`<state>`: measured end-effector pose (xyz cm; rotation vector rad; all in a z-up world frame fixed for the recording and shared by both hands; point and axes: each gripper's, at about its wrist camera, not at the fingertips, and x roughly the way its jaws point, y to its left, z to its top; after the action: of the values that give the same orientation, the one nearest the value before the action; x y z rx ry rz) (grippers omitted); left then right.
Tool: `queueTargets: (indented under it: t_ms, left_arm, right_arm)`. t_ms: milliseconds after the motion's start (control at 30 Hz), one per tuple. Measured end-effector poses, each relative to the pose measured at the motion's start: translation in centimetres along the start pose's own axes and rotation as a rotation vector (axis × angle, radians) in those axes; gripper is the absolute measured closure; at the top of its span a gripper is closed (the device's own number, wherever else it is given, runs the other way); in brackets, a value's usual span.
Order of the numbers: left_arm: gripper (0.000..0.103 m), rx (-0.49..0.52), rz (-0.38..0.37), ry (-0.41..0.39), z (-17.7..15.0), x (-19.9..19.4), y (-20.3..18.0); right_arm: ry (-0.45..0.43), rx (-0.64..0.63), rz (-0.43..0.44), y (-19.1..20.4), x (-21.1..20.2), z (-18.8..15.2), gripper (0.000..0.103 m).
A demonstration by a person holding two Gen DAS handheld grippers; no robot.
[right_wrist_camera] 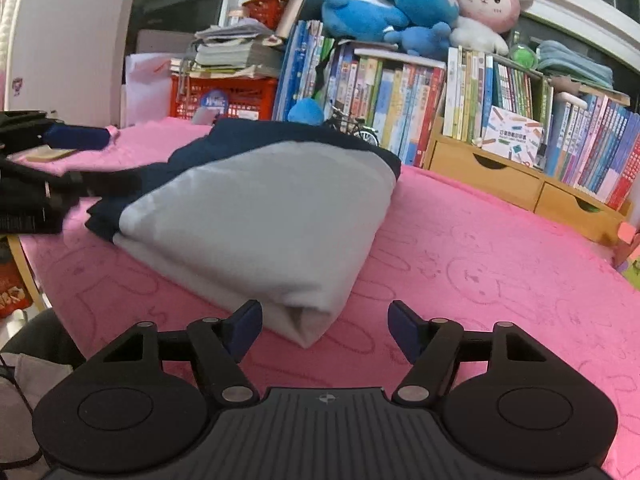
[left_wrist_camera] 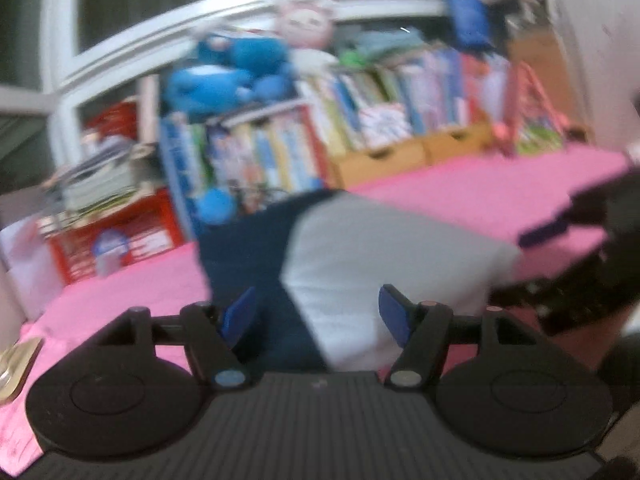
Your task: Fold clothes
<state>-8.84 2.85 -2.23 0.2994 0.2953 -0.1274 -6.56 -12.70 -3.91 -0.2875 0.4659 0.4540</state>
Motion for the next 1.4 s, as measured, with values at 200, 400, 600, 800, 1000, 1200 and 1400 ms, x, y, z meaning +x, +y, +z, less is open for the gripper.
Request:
queueTargets:
  t_ms: [200, 400, 600, 800, 1000, 1200, 1400]
  left_arm:
    - [0.036, 0.137, -0.073, 0.005, 0.0, 1.8, -3.3]
    - [0.027, 0.285, -0.096, 0.004, -1.2, 2.3, -5.8]
    - [0.038, 0.356, 0.072, 0.004, -2.3, 3.1, -5.4]
    - [0.076, 0.417, 0.155, 0.091, -4.3, 3.5, -4.1]
    - [0.085, 0.342, 0.172, 0.181, -4.8, 3.0, -1.0]
    - [0.085, 0.297, 0.157, 0.219, -4.9, 1.5, 0.9]
    - [0.085, 0.151, 0.181, 0.279, -4.8, 1.1, 3.6]
  right_arm:
    - [-0.027, 0.062, -0.045, -0.3, 0.6, -0.1, 0.048]
    - [-0.061, 0.042, -0.047, 0.6, 1.0, 0.1, 0.069]
    - [-0.063, 0.06, -0.055, -0.3, 0.8, 0.2, 0.071]
    - [-0.054, 0.048, -0.053, 0.1, 1.4, 0.0, 0.071]
    - [-0.05, 0.023, -0.067, -0.1, 1.6, 0.0, 0.075]
    - [-0.056, -0.004, -0.062, -0.1, 1.5, -0.3, 0.072]
    - [-0.04, 0.046, -0.038, -0.9, 1.7, -0.6, 0.068]
